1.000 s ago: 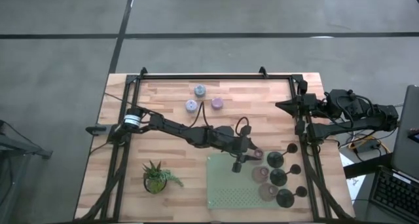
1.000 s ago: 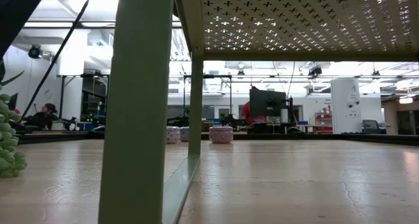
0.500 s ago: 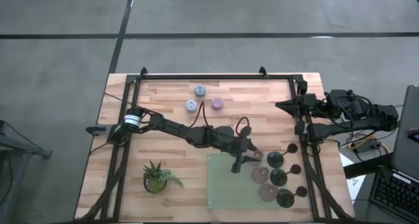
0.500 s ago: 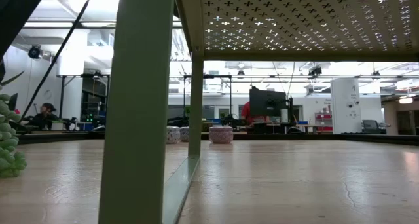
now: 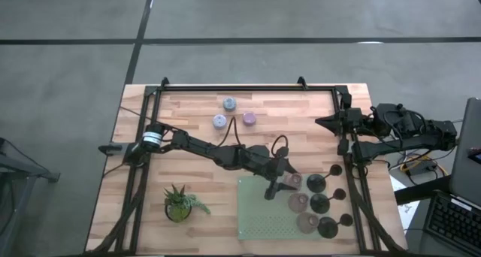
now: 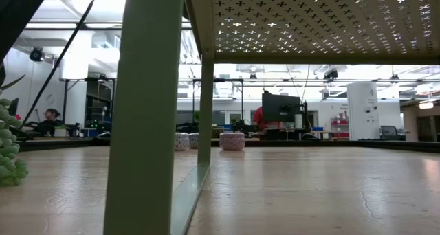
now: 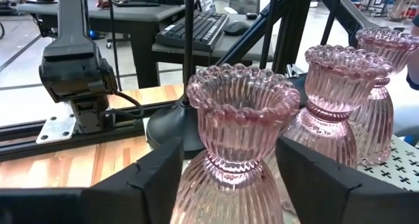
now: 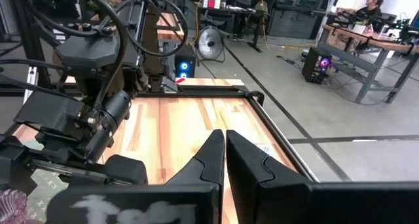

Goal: Pick & Place candle stick holders
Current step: Put the left pink glass candle holder on the shelf aligned with the other pink glass candle holder

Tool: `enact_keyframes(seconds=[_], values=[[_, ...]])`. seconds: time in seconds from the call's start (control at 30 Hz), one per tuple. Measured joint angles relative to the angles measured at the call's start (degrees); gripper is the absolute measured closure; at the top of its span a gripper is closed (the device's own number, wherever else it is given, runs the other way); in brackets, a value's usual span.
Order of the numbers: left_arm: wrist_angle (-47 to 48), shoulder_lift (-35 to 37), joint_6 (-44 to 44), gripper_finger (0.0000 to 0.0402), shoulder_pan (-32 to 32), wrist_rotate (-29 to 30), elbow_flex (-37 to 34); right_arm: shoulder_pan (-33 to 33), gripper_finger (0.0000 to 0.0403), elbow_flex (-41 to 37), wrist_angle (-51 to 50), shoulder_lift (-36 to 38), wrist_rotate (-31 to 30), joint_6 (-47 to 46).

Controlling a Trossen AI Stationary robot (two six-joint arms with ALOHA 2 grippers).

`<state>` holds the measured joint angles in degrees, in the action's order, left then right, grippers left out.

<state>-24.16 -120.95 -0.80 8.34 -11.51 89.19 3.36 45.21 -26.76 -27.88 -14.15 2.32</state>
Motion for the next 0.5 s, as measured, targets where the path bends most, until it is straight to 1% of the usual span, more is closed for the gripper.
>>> enact_keyframes(seconds=[0.17, 0.5], values=[[0.0, 0.0, -0.2, 0.0129, 0.0, -0.2, 0.0, 0.0, 0.0394, 0.0, 0.0, 0.0, 0.0, 0.0], [0.7, 1.9, -0.4, 0.0127, 0.0, -0.6, -0.3, 0.0, 0.0394, 0.0, 0.0, 0.0, 0.0, -0.1]])
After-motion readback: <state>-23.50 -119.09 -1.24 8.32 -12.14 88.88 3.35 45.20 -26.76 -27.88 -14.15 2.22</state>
